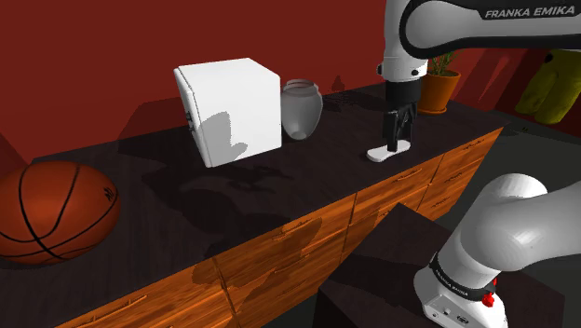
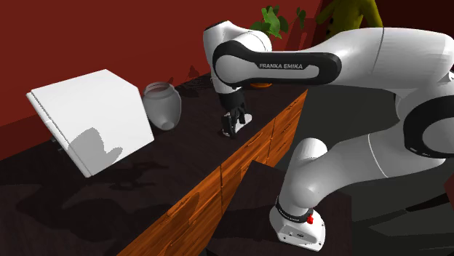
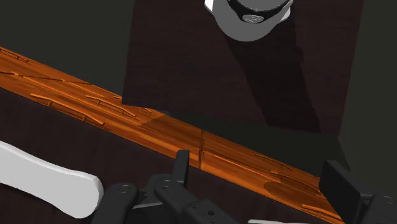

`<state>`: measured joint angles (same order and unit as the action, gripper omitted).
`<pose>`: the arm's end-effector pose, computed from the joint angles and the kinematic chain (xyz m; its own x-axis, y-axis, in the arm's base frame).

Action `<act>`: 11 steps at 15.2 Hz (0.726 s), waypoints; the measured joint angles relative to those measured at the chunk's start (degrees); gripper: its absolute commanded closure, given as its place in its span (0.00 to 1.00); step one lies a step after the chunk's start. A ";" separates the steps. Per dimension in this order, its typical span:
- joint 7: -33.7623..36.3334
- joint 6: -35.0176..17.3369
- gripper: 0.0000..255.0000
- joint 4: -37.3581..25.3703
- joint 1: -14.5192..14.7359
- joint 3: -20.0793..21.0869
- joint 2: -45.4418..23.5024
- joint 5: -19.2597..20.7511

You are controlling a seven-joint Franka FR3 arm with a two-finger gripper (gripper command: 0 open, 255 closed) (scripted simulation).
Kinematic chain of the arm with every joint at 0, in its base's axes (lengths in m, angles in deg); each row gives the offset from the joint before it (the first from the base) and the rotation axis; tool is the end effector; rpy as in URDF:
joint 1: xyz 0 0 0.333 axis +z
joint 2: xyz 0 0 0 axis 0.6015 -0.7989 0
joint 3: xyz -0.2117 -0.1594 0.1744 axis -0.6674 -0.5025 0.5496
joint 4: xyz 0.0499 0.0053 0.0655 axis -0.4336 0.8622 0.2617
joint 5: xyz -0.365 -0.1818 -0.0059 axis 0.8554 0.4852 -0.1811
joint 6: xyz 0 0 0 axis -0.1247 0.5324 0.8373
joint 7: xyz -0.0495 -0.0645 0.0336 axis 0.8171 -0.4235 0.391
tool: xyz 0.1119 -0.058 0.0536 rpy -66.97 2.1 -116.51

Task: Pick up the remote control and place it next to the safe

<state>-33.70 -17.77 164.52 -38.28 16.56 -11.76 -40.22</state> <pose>0.2945 -0.0234 0.5050 0.9712 0.0761 -0.2258 0.0779 -0.9970 -0.0009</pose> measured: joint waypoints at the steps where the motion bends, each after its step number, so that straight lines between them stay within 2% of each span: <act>1: 0.00 0.00 0.00 0.00 0.00 0.00 0.00 0.00; 6: -12.38 -3.42 0.00 4.10 0.59 -6.39 2.77 5.91; 11: -28.46 -9.99 0.00 6.94 1.09 -15.94 2.33 13.84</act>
<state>-62.16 -27.75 171.47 -37.19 0.61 -9.43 -26.38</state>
